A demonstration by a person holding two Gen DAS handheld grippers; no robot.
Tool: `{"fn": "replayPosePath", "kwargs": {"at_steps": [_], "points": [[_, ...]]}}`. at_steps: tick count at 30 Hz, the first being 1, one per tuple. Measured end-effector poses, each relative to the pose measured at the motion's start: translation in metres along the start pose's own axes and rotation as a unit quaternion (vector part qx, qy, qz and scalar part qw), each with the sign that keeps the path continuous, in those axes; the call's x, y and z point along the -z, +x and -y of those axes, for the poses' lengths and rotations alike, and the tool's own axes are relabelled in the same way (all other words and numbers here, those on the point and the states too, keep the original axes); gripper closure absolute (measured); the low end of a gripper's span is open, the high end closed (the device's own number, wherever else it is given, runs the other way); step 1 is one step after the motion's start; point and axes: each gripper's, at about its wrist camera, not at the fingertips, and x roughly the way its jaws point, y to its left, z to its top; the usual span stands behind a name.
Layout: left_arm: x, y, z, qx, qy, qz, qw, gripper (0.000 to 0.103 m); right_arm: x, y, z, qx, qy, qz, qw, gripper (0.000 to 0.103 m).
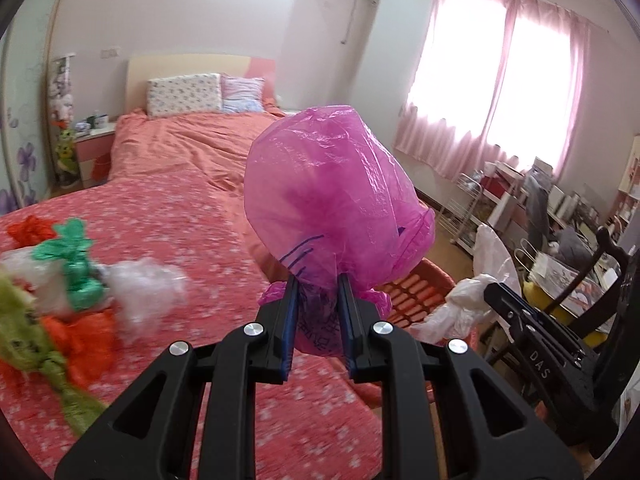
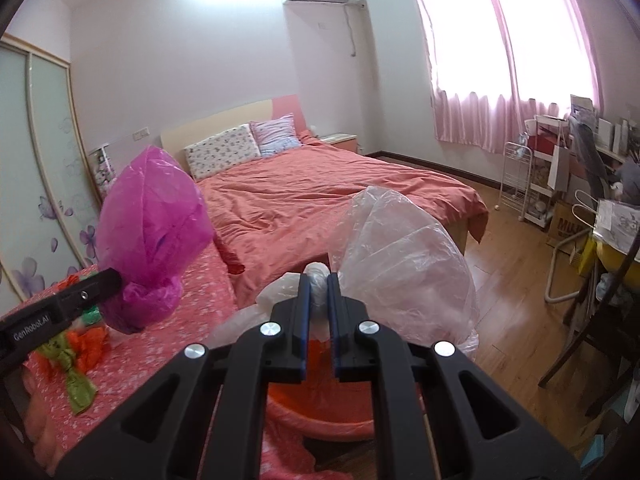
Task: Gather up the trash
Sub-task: 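Carry both bags over the orange basket and open both tools to drop them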
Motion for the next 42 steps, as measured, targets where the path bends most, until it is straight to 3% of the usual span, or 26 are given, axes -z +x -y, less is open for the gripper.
{"fn": "replayPosePath", "kwargs": {"at_steps": [15, 18, 21, 23, 28, 32, 42], "points": [[0.004, 0.06, 0.032, 0.032, 0.017, -0.053, 0.9979, 0.083, -0.001, 0.039, 0.021, 0.007, 0.014, -0.01, 1.0, 0.093], [0.005, 0.07, 0.034, 0.027, 0.016, -0.066, 0.9973, 0.081, -0.003, 0.047, 0.022, 0.001, 0.017, -0.014, 1.0, 0.089], [0.008, 0.075, 0.029, 0.025, 0.009, -0.079, 0.9965, 0.072, -0.002, 0.054, 0.023, 0.0, 0.018, -0.017, 1.0, 0.084], [0.011, 0.074, 0.024, 0.015, 0.006, -0.082, 0.9965, 0.061, 0.001, 0.056, 0.022, 0.002, 0.02, -0.019, 1.0, 0.07], [0.014, 0.064, 0.011, -0.01, 0.003, -0.073, 0.9973, 0.052, 0.004, 0.054, 0.024, 0.009, 0.012, -0.016, 1.0, 0.052], [0.016, 0.052, -0.001, -0.036, 0.008, -0.062, 0.9974, 0.047, 0.006, 0.049, 0.017, 0.011, 0.003, -0.014, 1.0, 0.046], [0.02, 0.009, -0.039, -0.087, 0.004, -0.032, 0.9957, 0.045, 0.005, 0.036, -0.022, -0.02, -0.029, -0.019, 0.999, 0.045]]}}
